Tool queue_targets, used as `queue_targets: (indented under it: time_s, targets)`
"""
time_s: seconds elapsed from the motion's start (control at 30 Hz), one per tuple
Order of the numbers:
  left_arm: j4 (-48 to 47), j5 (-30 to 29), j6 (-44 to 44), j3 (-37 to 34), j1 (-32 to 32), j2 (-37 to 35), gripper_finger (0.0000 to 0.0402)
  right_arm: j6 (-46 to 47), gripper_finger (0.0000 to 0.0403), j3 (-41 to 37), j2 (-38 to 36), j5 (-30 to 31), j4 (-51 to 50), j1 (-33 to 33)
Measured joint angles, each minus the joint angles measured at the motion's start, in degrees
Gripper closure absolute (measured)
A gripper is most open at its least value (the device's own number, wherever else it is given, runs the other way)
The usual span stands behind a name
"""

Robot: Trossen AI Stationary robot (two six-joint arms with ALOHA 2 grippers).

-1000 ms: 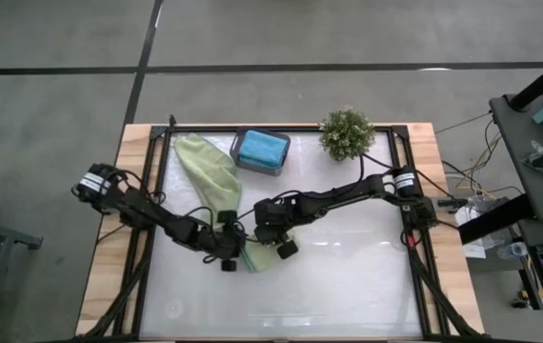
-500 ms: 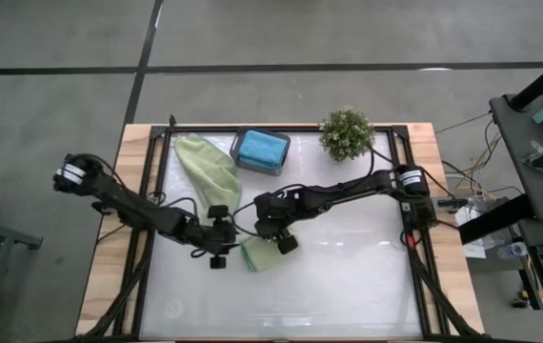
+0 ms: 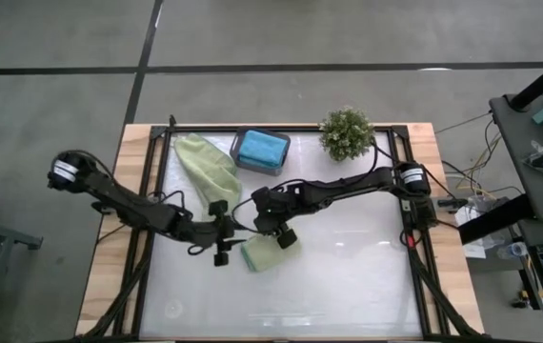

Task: Fold microfiber towels
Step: Fold the bottom green microfiber towel

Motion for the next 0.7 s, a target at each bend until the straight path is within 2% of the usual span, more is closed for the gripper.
queue_targets:
  time_s: [0.07,0.2,0.4,0.7]
  targets:
    - [5.89,-0.14,1.29,-0.79,0.00,2.49,0.0261,0.53,0.0237,0.04,-0.86,0.36,-1.35,-0.25]
    - [11.66,-0.18,1.41,-1.13,0.00,8.33,0.0261,3.16,0.0250,0.04,-2.69,0.28,-7.22,-0.19]
    - [12.50,-0.18,-0.21,0.01,0.02,15.83,0.0261,6.49,0.0297,-0.35,-3.99,-1.39,-16.53,0.12]
    - [12.04,0.71,-4.51,-0.09,0.00,17.03,0.0265,7.59,0.0385,-2.70,-3.42,-1.37,-16.22,0.10]
